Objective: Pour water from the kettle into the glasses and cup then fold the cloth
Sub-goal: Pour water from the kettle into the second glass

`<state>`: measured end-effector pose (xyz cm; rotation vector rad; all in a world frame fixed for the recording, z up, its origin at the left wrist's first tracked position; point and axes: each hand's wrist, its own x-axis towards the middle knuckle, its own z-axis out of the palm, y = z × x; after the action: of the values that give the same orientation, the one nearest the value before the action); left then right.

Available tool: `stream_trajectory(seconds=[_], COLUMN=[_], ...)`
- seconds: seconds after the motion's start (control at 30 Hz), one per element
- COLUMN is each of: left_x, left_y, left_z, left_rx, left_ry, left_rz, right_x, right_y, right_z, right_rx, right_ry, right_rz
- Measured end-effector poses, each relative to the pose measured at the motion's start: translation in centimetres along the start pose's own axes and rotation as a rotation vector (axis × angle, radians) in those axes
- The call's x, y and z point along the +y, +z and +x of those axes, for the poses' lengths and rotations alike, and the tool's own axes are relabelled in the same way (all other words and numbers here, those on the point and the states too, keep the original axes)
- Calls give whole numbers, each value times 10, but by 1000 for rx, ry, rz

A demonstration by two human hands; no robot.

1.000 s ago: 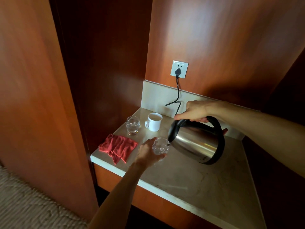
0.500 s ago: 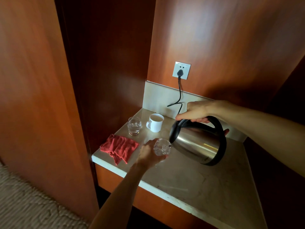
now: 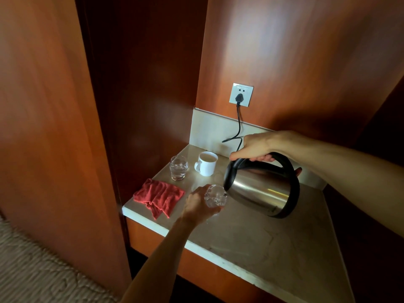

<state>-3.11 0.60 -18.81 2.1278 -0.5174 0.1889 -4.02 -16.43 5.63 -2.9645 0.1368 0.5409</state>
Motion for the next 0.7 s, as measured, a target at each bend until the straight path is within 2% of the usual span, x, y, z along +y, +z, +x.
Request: stream_trajectory(seconds=[0.27,0.43,0.7], left_x=[-1,-3,-7], left_y=[1,2,4], left_z=[1,3,5], left_rx=[-3,-2,-2], left_ry=[-11,-37,-21], left_rz=[2,-17,-6], right_x=[-2,4,-4], right_y=[-2,-1,-5], right_z=[7,15,16], right_rx=[-6,20,27], right_ry=[-6,-62,-36], right_rz=[-28,45,-30])
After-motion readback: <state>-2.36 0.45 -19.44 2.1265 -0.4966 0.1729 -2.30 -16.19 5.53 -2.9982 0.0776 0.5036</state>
